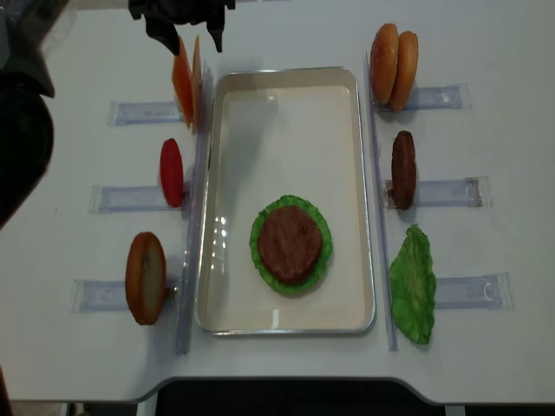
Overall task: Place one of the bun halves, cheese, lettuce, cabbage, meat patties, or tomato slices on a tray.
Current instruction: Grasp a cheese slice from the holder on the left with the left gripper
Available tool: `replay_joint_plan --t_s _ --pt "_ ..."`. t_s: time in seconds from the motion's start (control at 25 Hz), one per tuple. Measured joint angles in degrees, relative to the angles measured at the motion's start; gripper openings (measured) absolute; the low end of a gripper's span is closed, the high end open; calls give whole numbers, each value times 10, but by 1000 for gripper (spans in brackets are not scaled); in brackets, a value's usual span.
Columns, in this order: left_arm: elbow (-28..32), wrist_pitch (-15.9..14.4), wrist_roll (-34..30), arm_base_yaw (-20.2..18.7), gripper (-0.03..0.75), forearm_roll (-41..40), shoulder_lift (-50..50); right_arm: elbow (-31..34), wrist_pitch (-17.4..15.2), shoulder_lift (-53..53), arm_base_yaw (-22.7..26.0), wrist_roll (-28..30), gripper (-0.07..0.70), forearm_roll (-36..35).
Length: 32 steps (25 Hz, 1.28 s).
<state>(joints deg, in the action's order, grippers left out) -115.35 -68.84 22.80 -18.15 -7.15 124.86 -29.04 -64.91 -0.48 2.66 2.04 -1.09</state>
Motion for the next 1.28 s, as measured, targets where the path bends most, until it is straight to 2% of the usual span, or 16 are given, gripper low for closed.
replay_joint_plan --t_s 0.2,0.92,1.2,1.28 --pt "0 9 1 0 589 0 17 0 0 0 0 0 423 0" --pt "0 8 1 1 589 -6 35 0 0 0 0 0 423 0" --pt "0 0 1 1 587 -8 44 0 0 0 0 0 423 0" --pt "0 -3 1 1 563 -11 45 0 0 0 0 0 423 0"
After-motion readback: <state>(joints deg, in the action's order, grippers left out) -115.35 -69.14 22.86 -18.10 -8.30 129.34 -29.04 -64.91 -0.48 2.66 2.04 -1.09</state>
